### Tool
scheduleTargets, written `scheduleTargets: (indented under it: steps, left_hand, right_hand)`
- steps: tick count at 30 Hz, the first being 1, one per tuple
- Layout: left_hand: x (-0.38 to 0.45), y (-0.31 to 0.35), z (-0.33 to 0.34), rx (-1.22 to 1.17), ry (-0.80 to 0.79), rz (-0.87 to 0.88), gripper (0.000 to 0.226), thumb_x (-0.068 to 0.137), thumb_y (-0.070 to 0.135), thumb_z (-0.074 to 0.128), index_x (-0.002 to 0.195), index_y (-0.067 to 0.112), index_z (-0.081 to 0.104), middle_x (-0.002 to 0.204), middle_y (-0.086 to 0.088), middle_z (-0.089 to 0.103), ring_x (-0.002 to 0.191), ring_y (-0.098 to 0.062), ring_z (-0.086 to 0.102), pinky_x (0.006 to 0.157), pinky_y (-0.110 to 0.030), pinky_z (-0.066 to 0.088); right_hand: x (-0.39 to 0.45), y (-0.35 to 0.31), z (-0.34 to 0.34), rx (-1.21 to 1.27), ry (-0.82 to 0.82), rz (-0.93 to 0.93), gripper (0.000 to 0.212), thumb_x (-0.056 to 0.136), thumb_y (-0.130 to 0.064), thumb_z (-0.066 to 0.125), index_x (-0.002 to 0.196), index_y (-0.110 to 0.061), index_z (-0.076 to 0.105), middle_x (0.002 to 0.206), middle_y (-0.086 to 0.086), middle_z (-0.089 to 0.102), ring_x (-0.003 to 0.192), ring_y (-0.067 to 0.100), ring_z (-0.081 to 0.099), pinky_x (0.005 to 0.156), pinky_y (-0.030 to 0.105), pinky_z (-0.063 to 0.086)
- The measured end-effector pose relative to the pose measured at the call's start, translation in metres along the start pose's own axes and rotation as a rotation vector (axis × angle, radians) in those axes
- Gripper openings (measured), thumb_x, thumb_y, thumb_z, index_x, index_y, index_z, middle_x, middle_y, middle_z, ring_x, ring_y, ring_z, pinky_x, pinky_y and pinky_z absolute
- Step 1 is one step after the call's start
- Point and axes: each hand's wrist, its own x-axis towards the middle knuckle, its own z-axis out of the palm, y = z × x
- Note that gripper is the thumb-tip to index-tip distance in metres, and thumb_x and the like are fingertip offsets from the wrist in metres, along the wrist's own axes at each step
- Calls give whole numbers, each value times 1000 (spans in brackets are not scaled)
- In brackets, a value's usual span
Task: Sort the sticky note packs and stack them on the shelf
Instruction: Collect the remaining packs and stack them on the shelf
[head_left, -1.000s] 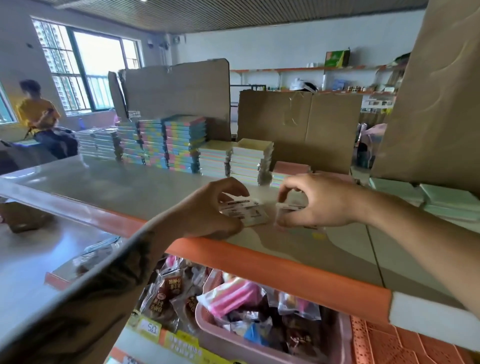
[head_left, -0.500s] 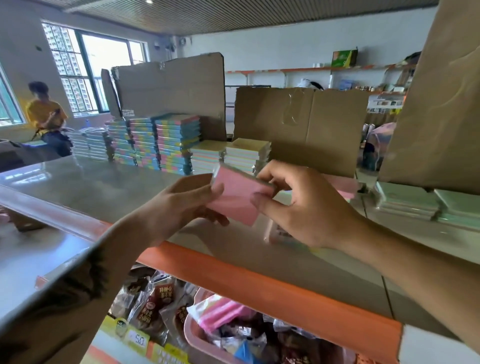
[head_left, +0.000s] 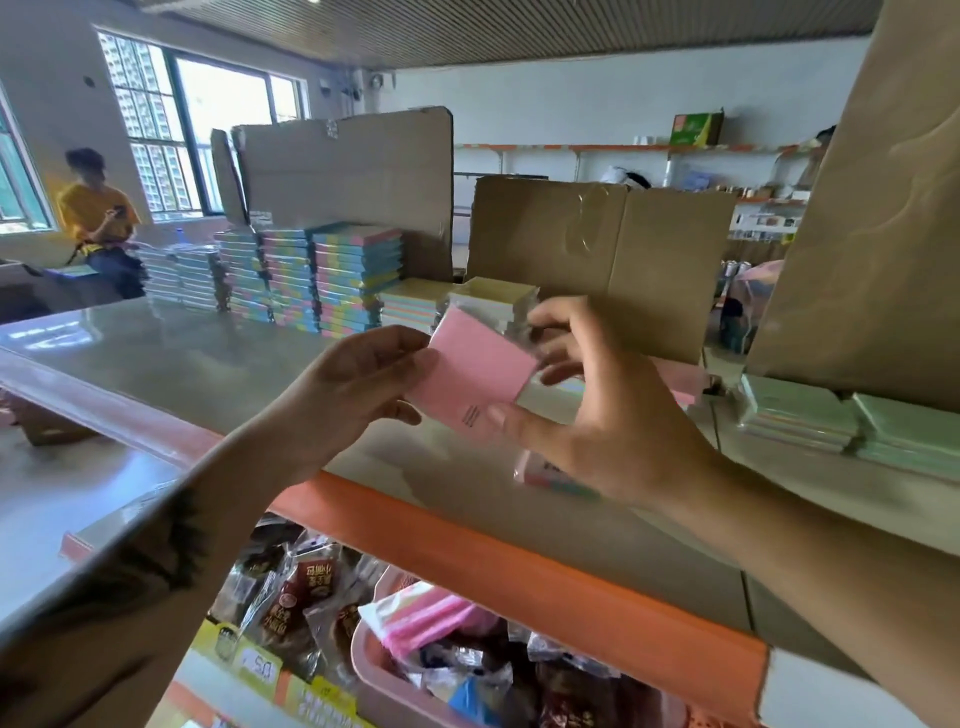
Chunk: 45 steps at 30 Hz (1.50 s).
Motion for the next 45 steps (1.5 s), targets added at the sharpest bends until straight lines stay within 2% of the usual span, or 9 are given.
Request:
scheduleTargets:
  steps: [3, 7, 12, 17, 22, 28, 32, 36, 45]
  left_hand:
    - [1, 4, 7, 52, 36, -22, 39, 88, 37, 66, 109, 4, 68, 93, -12, 69, 90, -27, 66, 92, -59, 52]
    - [4, 8, 27, 53, 40, -50, 36, 87, 34, 58, 107, 6, 69, 88, -10, 70, 87, -25, 66, 93, -59, 50]
    - [16, 14, 53, 47, 2, -48, 35, 87, 35, 59, 103, 6, 70, 85, -8, 68, 84, -22, 62, 89, -56, 51]
    - [28, 26, 73, 10, -8, -17, 52, 91, 42, 61, 113, -4, 68, 95, -20, 68, 88, -31, 64, 93, -64, 49]
    - [29, 16, 91, 246, -45, 80, 26, 88, 54, 72, 107, 36, 74, 109, 2, 75, 102, -8, 69, 89, -24, 53]
    - [22, -5, 99, 781, -304, -11, 100, 53, 97, 58, 142, 54, 43, 137, 24, 56, 126, 0, 54, 110, -34, 44]
    - [20, -2, 101, 950, -365, 2, 99, 59, 92, 57, 147, 52, 38, 142, 22, 51, 130, -8, 48, 111, -35, 39]
    - [20, -1, 100, 913, -361, -3, 98, 59, 88, 57, 147, 47, 42, 140, 21, 53, 128, -7, 50, 109, -30, 38]
    - [20, -4, 97, 828, -354, -14, 99, 53, 83, 57, 144, 46, 46, 135, 23, 54, 123, -5, 51, 109, -33, 41]
  right_hand:
    - [6, 4, -11, -193, -60, -230, 68, 71, -53, 83, 125, -26, 51, 123, -5, 61, 116, 17, 59, 96, 45, 50]
    - [8, 7, -16, -389, -172, -336, 61, 70, -55, 81, 117, -26, 55, 153, -2, 46, 137, 24, 44, 102, 51, 47]
    - [13, 6, -38, -491, -162, -358, 59, 64, -64, 83, 102, -26, 58, 144, -5, 56, 126, 23, 50, 98, 48, 47]
    - [19, 9, -70, -475, -157, -200, 70, 56, -80, 74, 110, -38, 59, 121, -15, 60, 110, 14, 57, 99, 49, 45]
    - [31, 45, -97, -491, 19, -10, 91, 46, -100, 60, 118, -45, 62, 107, -11, 64, 98, 14, 61, 91, 38, 52]
    - [38, 101, -96, -526, -71, 266, 88, 39, -103, 60, 112, -55, 60, 112, -11, 68, 99, 16, 63, 92, 39, 54]
    - [34, 117, -88, -570, -142, 340, 64, 60, -80, 79, 113, -46, 67, 118, -7, 66, 105, 18, 60, 94, 36, 52]
    - [32, 124, -81, -549, -152, 378, 78, 51, -95, 58, 110, -45, 67, 118, -8, 68, 105, 19, 62, 94, 40, 54]
    - [30, 122, -74, -619, -153, 367, 53, 85, -65, 69, 129, -35, 65, 121, 3, 62, 111, 25, 60, 95, 38, 51]
